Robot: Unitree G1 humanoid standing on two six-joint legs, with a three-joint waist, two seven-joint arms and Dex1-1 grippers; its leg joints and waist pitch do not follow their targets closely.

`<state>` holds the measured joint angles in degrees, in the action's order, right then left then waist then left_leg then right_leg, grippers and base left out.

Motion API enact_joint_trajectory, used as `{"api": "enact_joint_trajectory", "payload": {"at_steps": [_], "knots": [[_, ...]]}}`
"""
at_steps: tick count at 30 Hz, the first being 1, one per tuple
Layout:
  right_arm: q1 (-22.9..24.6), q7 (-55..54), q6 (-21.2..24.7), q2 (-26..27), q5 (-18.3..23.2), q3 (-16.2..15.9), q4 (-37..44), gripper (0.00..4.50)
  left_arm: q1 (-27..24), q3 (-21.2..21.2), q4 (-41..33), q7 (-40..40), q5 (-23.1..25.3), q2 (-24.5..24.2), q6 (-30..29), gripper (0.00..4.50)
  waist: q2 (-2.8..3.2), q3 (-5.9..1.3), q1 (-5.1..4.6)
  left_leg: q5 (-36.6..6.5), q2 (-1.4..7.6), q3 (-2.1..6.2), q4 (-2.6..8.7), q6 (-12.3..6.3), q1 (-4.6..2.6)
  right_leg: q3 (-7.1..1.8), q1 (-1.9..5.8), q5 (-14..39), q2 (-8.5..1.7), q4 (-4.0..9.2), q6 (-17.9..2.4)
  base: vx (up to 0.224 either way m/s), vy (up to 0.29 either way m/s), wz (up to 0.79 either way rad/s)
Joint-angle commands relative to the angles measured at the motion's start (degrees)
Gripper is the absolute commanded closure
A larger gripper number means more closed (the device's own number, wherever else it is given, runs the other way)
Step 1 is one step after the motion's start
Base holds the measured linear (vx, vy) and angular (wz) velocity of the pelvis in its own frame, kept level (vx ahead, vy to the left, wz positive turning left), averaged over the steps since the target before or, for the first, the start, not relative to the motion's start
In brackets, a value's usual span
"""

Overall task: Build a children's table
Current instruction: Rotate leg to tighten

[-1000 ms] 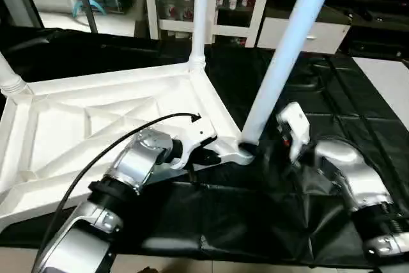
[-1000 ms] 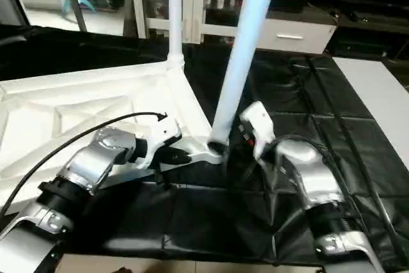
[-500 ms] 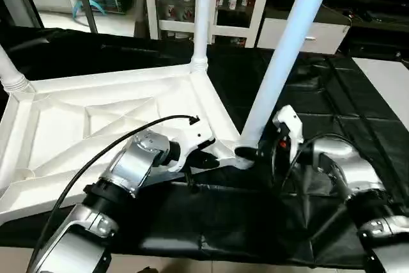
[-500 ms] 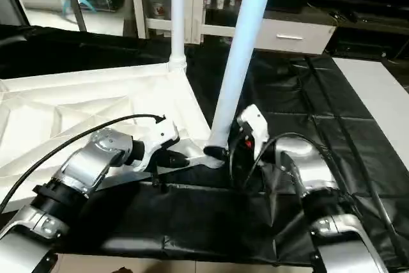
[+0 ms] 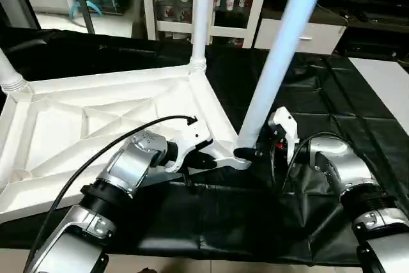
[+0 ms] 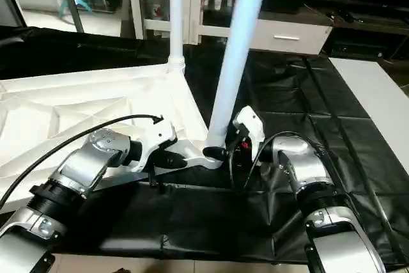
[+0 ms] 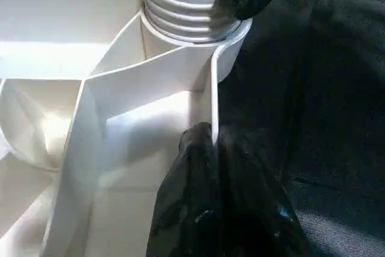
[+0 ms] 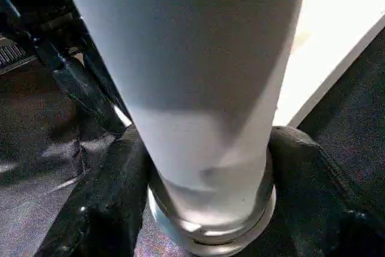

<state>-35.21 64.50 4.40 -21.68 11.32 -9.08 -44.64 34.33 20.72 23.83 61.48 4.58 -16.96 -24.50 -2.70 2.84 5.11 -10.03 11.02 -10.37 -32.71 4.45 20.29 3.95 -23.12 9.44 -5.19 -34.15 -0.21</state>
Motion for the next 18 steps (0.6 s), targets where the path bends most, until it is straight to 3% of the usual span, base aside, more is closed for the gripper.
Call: {"api": "enact_joint_trajectory", "payload": {"at_steps": [1,5,8,11,12,13,17,18], "knots": [[-0.9,-0.3,-0.7,-0.7,-1.8,-0.1,-1.2,1.85,-2.1,3.1,1.4,1.6,0.7,-0.5,-1.7,4.5,-0.19,-3.48,0.17,-14.1,2.16,0.56,3.56,-2.94,-0.14,-2.22,2.75,16.2,-3.33,4.01,-13.2,0.0,0.0,0.0],[-0.6,-0.8,-1.2,-0.3,-2.3,0.2,-2.4,1.9,-2.2,2.9,1.5,0.9,0.5,0.0,-1.7,4.5,-0.27,-3.48,0.22,-13.8,2.18,0.52,3.55,-3.15,-0.16,-2.24,2.7,15.6,-3.31,3.96,-13.4,0.0,0.0,0.0],[-0.3,-8.1,-0.9,1.9,-2.7,1.7,-3.4,1.91,-1.9,2.2,1.6,-0.2,0.2,0.6,-1.9,4.5,-0.38,-3.34,0.08,-14.5,2.11,0.56,3.69,-2.81,-0.07,-2.25,2.64,17.2,-3.32,4.14,-12.9,0.0,0.0,0.0],[0.1,-13.5,0.5,4.2,-1.9,3.2,-3.7,1.92,-1.8,1.9,1.8,-1.0,0.2,1.0,-1.9,4.5,-0.32,-3.06,-0.64,-19.2,2.02,1.2,4.18,-0.77,0.11,-1.82,2.69,26.9,-3.49,4.96,-9.3,0.0,0.0,0.0],[0.3,-14.6,0.8,4.8,-1.8,3.5,-3.4,1.92,-1.7,1.8,2.0,-1.2,0.2,1.1,-1.8,4.5,-0.16,-3.04,-0.64,-20.3,1.99,1.28,4.18,-0.48,-0.23,-1.86,2.33,28.9,-3.56,5.37,-8.3,0.0,0.0,0.0],[0.7,-17.1,1.6,6.0,-1.3,4.2,-2.8,1.92,-1.5,1.6,2.4,-1.9,0.3,1.3,-1.6,4.5,-0.16,-3.04,-0.64,-20.3,1.99,1.28,4.18,-0.48,-0.23,-1.86,2.33,28.9,-3.56,5.37,-8.3,0.0,0.0,0.0],[1.2,-32.1,5.2,12.1,0.0,8.2,-1.3,1.93,-0.2,0.5,4.5,-4.6,0.6,2.6,-1.1,4.5,-0.09,-2.89,-2.14,-24.0,1.7,1.91,4.5,1.26,-0.26,-1.4,1.88,34.4,-3.43,6.07,-5.6,0.0,0.0,0.0],[0.9,-39.7,6.1,14.8,0.1,10.4,-1.0,1.93,0.3,0.2,5.3,-5.7,0.7,3.1,-0.9,4.5,-0.04,-2.91,-2.4,-24.7,1.79,2.12,4.54,1.48,-0.35,-1.32,1.75,35.0,-3.57,6.29,-5.2,0.0,0.0,0.0]]}}
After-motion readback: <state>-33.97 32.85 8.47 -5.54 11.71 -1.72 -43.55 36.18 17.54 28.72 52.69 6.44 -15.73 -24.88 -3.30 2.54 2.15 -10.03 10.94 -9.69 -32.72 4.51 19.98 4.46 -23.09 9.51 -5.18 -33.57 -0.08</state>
